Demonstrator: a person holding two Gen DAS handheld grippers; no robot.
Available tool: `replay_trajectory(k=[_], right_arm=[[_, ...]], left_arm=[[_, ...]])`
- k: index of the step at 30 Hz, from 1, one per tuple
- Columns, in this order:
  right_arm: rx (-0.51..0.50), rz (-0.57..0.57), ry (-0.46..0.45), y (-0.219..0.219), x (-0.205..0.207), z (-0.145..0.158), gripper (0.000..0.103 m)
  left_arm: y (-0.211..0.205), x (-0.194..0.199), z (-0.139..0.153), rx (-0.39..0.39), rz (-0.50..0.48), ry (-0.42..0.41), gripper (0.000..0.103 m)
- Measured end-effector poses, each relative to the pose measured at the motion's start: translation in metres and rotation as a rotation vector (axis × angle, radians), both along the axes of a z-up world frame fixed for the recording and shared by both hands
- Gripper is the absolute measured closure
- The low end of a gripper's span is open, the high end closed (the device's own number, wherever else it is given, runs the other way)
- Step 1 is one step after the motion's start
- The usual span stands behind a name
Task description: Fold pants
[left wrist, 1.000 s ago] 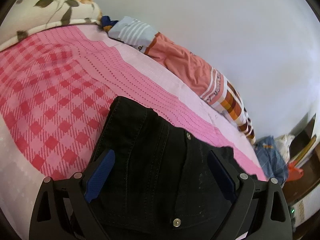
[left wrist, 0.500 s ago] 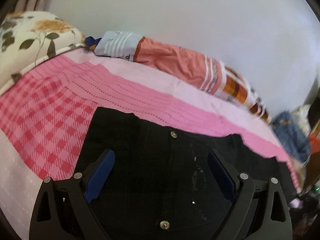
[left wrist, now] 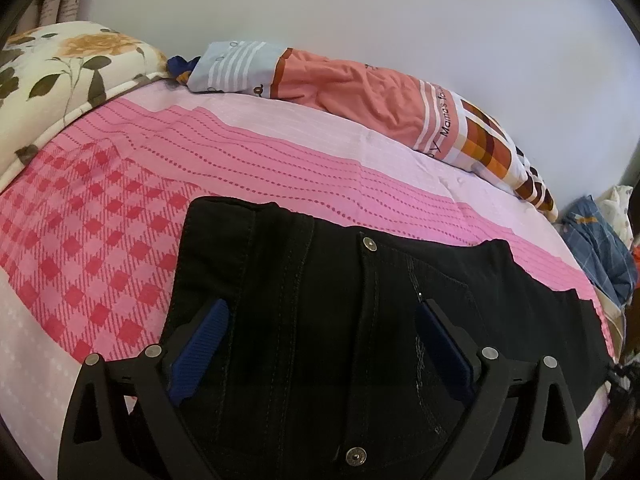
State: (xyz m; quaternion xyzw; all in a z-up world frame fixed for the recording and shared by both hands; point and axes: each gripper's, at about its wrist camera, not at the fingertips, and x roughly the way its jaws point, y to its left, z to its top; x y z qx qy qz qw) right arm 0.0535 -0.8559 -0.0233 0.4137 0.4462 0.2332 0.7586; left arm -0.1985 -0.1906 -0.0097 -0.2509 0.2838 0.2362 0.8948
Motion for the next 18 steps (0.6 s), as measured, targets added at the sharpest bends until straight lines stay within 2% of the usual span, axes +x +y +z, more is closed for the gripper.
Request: replay_trajectory(k=[7,8,9,10,12,16,18], right_arm=[[0.091,-0.128,0.006,-0.062,0.026,-0.004,0.075],[0.065,-0.128,-0.006,-0.064,0.029,-0.002,0.077],[0.030,-0.124,-0.012,-0.066,0.031,0.001,0.093],[-0.006,-0.117,-0.004,-0.066,0.034,0.001,0.096],[-0.010,-0.109,-0.001,-0.070,0.035,0.002,0.098],[-0.113,-0.099,-0.106,-0.072,0.021,0.028,0.099],[-0.137,-0.119,-0.097,-0.081,0.017,0.025,0.099]], left_arm=[[0.001,0.001,-0.002,0.000,-0.007,0.000,0.006],[0.001,0.001,-0.002,0.000,-0.007,-0.001,0.006],[0.001,0.001,-0.002,-0.003,-0.008,-0.005,0.006],[0.001,0.001,-0.002,-0.005,-0.008,-0.008,0.006],[0.001,0.000,-0.002,-0.011,-0.008,-0.017,0.006],[0.001,-0.001,-0.001,-0.012,-0.007,-0.020,0.006],[0.001,0.000,-0.001,-0.011,-0.011,-0.017,0.005]])
